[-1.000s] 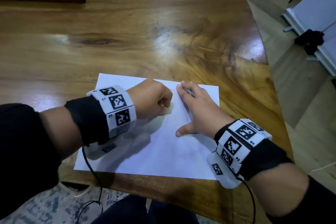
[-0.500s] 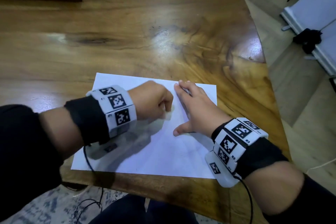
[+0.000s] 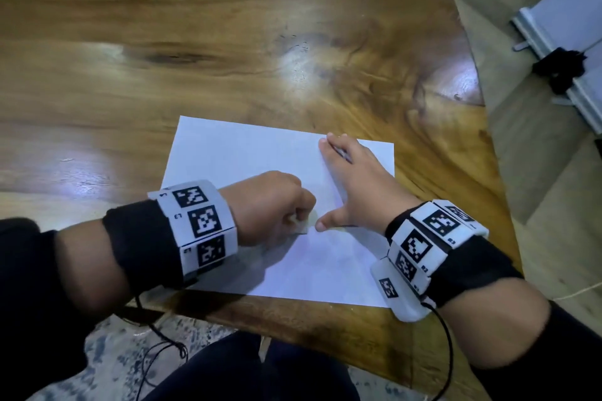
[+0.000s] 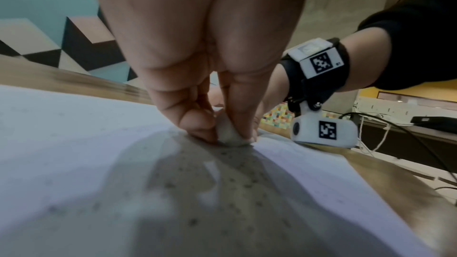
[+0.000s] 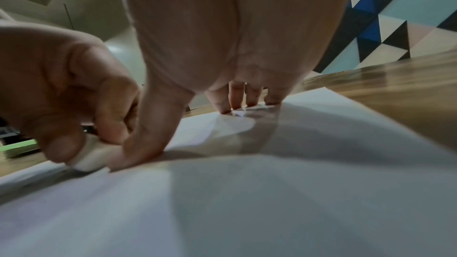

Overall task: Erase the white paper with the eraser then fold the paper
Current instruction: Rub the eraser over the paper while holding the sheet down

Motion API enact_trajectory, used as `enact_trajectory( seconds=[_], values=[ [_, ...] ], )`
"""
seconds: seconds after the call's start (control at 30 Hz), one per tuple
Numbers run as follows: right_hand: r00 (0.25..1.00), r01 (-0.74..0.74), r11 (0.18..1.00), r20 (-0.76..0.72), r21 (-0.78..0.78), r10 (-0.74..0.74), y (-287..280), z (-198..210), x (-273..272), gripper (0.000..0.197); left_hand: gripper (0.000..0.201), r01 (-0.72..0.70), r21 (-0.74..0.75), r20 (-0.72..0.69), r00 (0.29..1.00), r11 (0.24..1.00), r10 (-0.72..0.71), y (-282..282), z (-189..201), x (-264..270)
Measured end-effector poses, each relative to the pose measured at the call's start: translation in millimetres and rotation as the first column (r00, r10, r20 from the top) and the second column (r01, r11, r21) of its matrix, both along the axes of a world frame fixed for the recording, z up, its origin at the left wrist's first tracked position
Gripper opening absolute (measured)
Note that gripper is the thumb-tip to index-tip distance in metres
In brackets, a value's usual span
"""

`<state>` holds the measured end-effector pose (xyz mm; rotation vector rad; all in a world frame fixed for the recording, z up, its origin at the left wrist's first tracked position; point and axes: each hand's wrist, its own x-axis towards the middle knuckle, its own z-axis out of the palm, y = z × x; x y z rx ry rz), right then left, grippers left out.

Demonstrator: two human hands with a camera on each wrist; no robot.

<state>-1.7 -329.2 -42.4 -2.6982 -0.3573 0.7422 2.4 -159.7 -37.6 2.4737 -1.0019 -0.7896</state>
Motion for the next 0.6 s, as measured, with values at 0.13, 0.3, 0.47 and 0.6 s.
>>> enact_trajectory(
  seconds=[0.13, 0.3, 0.47, 0.6],
  values=[
    [0.999, 0.034, 0.999, -0.021, -0.026, -0.034, -1.1, 3.2, -3.7, 0.124, 0.01, -0.071, 0.005, -0.049, 0.996, 0.997, 0.071, 3.5, -2.7, 3.1],
    [0.999, 0.006, 0.999, -0.041, -0.032, -0.008, -3.2, 3.0, -6.1, 0.124, 0.016, -0.297, -0.069, 0.068, 0.951, 0.952, 0.302, 2.3, 4.7, 32.7],
    [0.999, -0.003, 0.999, -0.048, -0.037, 0.001, -3.0, 4.3, -6.3, 0.126, 0.013, -0.272, -0.021, 0.147, 0.951, 0.962, 0.272, -24.7, 7.5, 52.4],
    [0.999, -0.013, 0.999, -0.052, -0.047, 0.011, -2.4, 5.2, -6.0, 0.125, 0.009, 0.055, 0.05, 0.044, 0.997, 0.997, -0.057, -17.8, 6.7, 5.8]
  ],
)
